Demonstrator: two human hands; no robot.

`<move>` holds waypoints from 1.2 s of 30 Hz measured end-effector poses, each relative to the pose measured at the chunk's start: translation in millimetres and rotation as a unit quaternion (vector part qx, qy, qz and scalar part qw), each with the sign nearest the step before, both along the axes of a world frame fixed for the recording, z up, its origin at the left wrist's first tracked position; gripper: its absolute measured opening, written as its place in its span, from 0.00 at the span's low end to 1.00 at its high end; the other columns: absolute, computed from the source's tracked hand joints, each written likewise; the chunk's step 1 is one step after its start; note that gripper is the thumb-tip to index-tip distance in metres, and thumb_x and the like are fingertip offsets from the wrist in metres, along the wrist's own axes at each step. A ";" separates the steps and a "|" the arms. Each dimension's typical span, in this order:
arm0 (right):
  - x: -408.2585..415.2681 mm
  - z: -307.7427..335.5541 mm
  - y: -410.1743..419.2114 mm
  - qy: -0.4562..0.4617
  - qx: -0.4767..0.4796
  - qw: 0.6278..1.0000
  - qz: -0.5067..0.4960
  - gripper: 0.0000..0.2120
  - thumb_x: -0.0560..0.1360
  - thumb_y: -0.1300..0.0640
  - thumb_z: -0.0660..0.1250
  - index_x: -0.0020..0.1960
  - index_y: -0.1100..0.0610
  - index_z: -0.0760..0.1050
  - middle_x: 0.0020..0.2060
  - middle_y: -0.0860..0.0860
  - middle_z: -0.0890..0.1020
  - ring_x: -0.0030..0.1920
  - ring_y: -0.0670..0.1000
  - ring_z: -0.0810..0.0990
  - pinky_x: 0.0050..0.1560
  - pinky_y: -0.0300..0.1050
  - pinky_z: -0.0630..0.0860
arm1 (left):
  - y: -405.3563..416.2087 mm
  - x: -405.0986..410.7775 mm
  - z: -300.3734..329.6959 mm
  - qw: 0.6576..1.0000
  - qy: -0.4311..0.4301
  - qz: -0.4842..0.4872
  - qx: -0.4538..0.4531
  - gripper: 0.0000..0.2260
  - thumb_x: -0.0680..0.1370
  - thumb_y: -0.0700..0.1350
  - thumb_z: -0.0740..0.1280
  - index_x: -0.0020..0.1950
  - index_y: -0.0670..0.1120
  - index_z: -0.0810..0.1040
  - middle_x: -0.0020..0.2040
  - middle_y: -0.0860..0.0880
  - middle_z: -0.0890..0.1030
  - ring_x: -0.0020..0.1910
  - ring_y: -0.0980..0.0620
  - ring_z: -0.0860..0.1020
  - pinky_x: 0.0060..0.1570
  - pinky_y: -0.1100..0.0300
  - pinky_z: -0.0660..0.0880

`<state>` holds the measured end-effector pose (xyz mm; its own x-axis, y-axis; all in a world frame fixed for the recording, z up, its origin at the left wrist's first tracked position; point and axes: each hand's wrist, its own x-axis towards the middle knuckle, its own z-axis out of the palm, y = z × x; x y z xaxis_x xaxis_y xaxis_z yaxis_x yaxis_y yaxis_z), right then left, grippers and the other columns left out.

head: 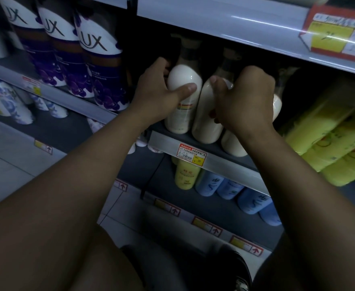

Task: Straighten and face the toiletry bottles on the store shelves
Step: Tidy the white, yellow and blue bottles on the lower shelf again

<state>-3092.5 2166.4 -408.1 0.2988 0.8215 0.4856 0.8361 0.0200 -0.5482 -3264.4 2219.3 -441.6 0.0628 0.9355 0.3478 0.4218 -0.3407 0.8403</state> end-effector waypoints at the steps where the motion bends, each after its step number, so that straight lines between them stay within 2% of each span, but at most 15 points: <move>1: -0.5 0.0 0.2 -0.001 0.002 1.000 0.000 0.25 0.74 0.36 0.63 0.40 0.60 0.80 0.36 0.58 0.85 0.42 0.61 0.86 0.47 0.55 0.83 | 0.3 1.3 -0.8 1.000 0.005 0.011 0.005 0.33 0.65 0.63 0.78 0.61 0.47 0.73 0.59 0.48 0.79 0.56 0.52 0.80 0.56 0.50 0.81; 5: 1.6 1.6 -0.1 0.001 0.009 1.000 0.002 0.26 0.74 0.36 0.64 0.39 0.60 0.80 0.35 0.57 0.85 0.40 0.60 0.86 0.46 0.54 0.83 | -2.6 8.9 -3.9 0.992 0.065 0.093 0.056 0.33 0.62 0.71 0.76 0.52 0.48 0.71 0.58 0.46 0.70 0.57 0.47 0.75 0.55 0.57 0.75; 7: 3.4 1.3 -1.1 -0.006 0.010 1.000 0.007 0.27 0.74 0.35 0.63 0.38 0.60 0.80 0.34 0.57 0.85 0.40 0.60 0.86 0.46 0.53 0.83 | -1.1 6.7 -0.4 0.998 0.004 0.066 0.023 0.27 0.65 0.68 0.73 0.46 0.48 0.72 0.55 0.47 0.71 0.54 0.48 0.75 0.54 0.56 0.74; 10: 5.1 0.8 -1.0 0.000 -0.001 1.000 0.019 0.26 0.74 0.37 0.62 0.38 0.60 0.80 0.35 0.58 0.85 0.41 0.60 0.86 0.48 0.53 0.83 | 5.4 -4.0 6.3 0.993 -0.114 0.007 -0.013 0.13 0.66 0.53 0.71 0.38 0.47 0.71 0.42 0.47 0.75 0.43 0.50 0.74 0.46 0.52 0.70; 12: 5.1 2.6 -1.4 0.023 -0.019 0.999 0.032 0.23 0.74 0.40 0.61 0.40 0.61 0.79 0.35 0.59 0.84 0.41 0.62 0.86 0.47 0.56 0.84 | 7.8 -9.5 8.3 0.994 -0.106 0.004 -0.010 0.12 0.66 0.49 0.73 0.42 0.45 0.75 0.40 0.48 0.78 0.41 0.50 0.77 0.43 0.52 0.73; 15: 4.8 6.7 -1.9 0.064 -0.040 0.996 0.055 0.19 0.74 0.45 0.61 0.40 0.61 0.77 0.30 0.57 0.84 0.39 0.63 0.86 0.45 0.61 0.84 | 5.1 -3.5 6.4 0.999 -0.032 0.021 0.000 0.28 0.64 0.63 0.79 0.53 0.45 0.79 0.53 0.46 0.80 0.47 0.53 0.81 0.47 0.59 0.81; 17: 2.5 8.4 -5.2 0.069 -0.032 0.996 0.056 0.21 0.73 0.43 0.63 0.39 0.60 0.79 0.28 0.55 0.84 0.38 0.61 0.86 0.46 0.59 0.84 | 0.3 3.6 5.7 0.997 0.032 0.060 0.027 0.32 0.63 0.68 0.79 0.54 0.46 0.79 0.56 0.46 0.75 0.46 0.57 0.77 0.42 0.73 0.72; 18: 1.5 8.3 -7.1 0.060 -0.023 0.997 0.048 0.24 0.72 0.38 0.64 0.39 0.60 0.80 0.29 0.55 0.84 0.38 0.59 0.86 0.45 0.56 0.84 | -0.9 5.7 6.2 0.997 0.040 0.066 0.031 0.32 0.64 0.68 0.78 0.55 0.45 0.78 0.56 0.47 0.74 0.46 0.57 0.76 0.41 0.74 0.70; 20: 0.2 8.0 -10.8 0.026 -0.012 0.999 0.025 0.30 0.69 0.30 0.64 0.39 0.59 0.80 0.31 0.55 0.83 0.38 0.57 0.85 0.46 0.53 0.83 | -1.0 5.6 8.3 0.999 0.010 0.044 0.002 0.30 0.67 0.64 0.77 0.56 0.43 0.78 0.56 0.46 0.76 0.50 0.52 0.78 0.46 0.63 0.75; 21: 0.9 7.5 -11.4 0.017 -0.011 1.000 0.018 0.31 0.69 0.29 0.64 0.38 0.59 0.80 0.32 0.55 0.83 0.39 0.57 0.85 0.47 0.52 0.83 | -1.2 3.6 10.6 0.999 -0.021 0.029 -0.020 0.27 0.67 0.61 0.75 0.55 0.42 0.79 0.54 0.46 0.79 0.51 0.50 0.79 0.49 0.53 0.77; 23: 2.6 8.7 -11.8 0.033 -0.023 0.999 0.015 0.27 0.71 0.34 0.67 0.38 0.60 0.80 0.30 0.54 0.83 0.40 0.58 0.85 0.48 0.53 0.83 | 1.5 -2.9 13.5 0.996 -0.074 0.011 -0.049 0.25 0.63 0.57 0.74 0.51 0.41 0.80 0.48 0.45 0.83 0.48 0.47 0.82 0.53 0.44 0.78; 28: 7.1 11.6 -17.6 0.130 -0.057 0.987 0.080 0.14 0.78 0.53 0.68 0.38 0.60 0.78 0.29 0.54 0.85 0.34 0.52 0.87 0.48 0.55 0.85 | -2.3 -7.5 14.6 0.996 -0.068 0.009 -0.056 0.29 0.62 0.60 0.79 0.58 0.47 0.80 0.50 0.50 0.85 0.49 0.54 0.84 0.52 0.51 0.84; 30: 6.1 11.1 -20.3 0.134 -0.051 0.986 0.083 0.15 0.76 0.48 0.69 0.38 0.59 0.79 0.30 0.54 0.85 0.35 0.51 0.87 0.48 0.55 0.85 | -5.1 -5.7 14.0 0.997 -0.061 0.021 -0.045 0.32 0.63 0.62 0.80 0.60 0.47 0.79 0.50 0.52 0.84 0.49 0.56 0.84 0.49 0.54 0.84; 33: 2.8 8.1 -20.9 0.059 -0.034 0.997 0.035 0.29 0.64 0.31 0.66 0.41 0.57 0.81 0.35 0.54 0.85 0.40 0.55 0.87 0.49 0.54 0.84 | -5.5 -4.0 13.4 0.997 -0.057 0.030 -0.040 0.34 0.64 0.62 0.80 0.63 0.47 0.77 0.50 0.52 0.83 0.49 0.57 0.83 0.49 0.55 0.84; 36: 0.5 4.4 -19.1 0.043 -0.028 0.998 0.024 0.29 0.62 0.30 0.65 0.42 0.56 0.79 0.37 0.54 0.85 0.42 0.57 0.86 0.49 0.53 0.83 | -6.7 -4.2 13.2 0.997 -0.051 0.031 -0.039 0.35 0.65 0.63 0.80 0.65 0.47 0.76 0.51 0.53 0.83 0.49 0.57 0.83 0.49 0.57 0.83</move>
<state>-3091.9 2147.2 -403.7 0.2974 0.8611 0.4124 0.7851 0.0252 -0.6188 -3268.6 2212.7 -428.4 -0.0278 0.9611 0.2749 0.3518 -0.2480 0.9026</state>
